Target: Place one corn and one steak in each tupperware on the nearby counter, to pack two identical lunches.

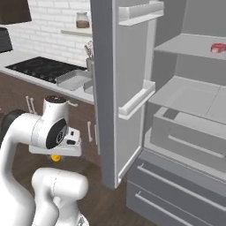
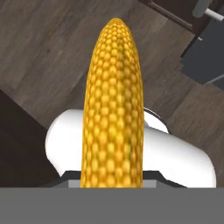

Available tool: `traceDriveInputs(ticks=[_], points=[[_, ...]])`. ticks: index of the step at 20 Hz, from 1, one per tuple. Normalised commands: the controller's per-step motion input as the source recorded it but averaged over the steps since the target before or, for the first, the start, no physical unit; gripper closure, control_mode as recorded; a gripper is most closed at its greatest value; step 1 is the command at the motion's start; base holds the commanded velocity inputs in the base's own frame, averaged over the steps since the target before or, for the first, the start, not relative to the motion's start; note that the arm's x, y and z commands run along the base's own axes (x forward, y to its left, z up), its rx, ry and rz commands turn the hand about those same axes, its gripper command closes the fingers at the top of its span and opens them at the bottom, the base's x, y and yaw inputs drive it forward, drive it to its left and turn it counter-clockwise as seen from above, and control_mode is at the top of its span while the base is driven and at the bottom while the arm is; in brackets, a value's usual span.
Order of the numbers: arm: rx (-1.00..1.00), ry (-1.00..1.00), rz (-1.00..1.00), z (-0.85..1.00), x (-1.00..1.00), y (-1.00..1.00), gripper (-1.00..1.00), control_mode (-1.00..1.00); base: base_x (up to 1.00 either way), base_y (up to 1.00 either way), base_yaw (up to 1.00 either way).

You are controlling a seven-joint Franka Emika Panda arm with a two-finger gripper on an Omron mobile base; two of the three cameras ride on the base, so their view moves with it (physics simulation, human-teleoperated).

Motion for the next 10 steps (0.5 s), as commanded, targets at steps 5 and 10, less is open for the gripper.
traceDriveInputs(ticks=[5, 10], points=[[0.00, 0.00, 0.00, 0.00, 0.00, 0.00, 1.00, 1.00, 0.28, 1.00, 0.16], [0.00, 0.00, 0.00, 0.00, 0.00, 0.00, 1.00, 1.00, -0.31, -0.28, 0.27]])
